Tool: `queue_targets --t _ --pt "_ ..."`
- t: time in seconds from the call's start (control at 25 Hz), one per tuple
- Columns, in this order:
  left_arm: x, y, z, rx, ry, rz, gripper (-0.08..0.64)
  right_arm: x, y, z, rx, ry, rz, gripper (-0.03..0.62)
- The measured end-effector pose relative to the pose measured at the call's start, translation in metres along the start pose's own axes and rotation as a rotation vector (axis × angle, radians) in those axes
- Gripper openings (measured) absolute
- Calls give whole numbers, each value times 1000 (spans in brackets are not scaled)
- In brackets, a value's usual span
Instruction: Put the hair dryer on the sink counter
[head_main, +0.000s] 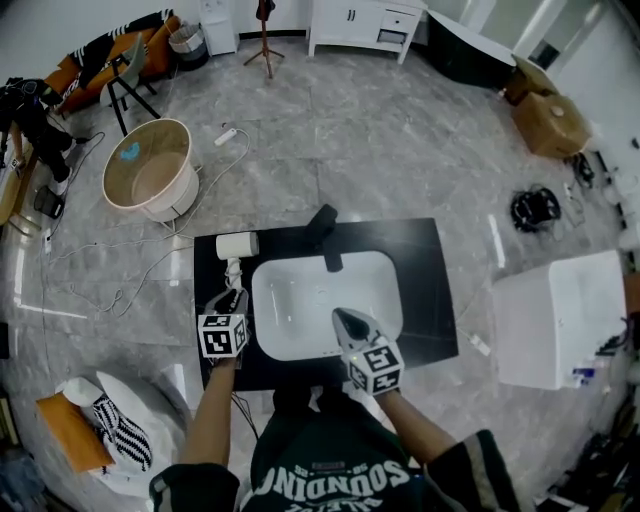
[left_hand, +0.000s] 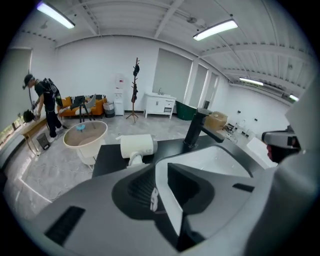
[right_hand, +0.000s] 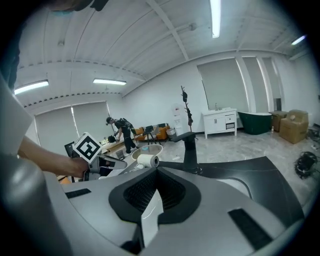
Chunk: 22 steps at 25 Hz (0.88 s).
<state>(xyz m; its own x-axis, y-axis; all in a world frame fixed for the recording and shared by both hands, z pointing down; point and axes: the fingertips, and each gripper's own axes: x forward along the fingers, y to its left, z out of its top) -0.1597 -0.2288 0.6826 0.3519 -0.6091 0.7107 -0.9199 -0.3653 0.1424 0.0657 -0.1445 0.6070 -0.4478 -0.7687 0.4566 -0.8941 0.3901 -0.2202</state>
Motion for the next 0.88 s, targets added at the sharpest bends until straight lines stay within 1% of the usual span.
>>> queue_targets --t 0.08,0.12,0.28,0.48,0.64,0.88 --pt "-13 -4 6 34 -20 35 14 0 0 9 -15 -15 9 0" --pt "-19 -8 9 41 -33 39 3 0 1 11 -24 -21 17 0" --pt "-42 -30 25 54 -97 8 2 3 5 25 -82 -47 57 0" --pt "-75 -63 42 110 -186 -19 2 -4 -1 44 -99 -94 63 0" --pt "-100 -82 61 140 -264 -40 2 -11 -2 61 -119 -128 71 0" --pt "-128 -108 85 166 -364 -55 2 -23 -13 82 -138 -187 21 0"
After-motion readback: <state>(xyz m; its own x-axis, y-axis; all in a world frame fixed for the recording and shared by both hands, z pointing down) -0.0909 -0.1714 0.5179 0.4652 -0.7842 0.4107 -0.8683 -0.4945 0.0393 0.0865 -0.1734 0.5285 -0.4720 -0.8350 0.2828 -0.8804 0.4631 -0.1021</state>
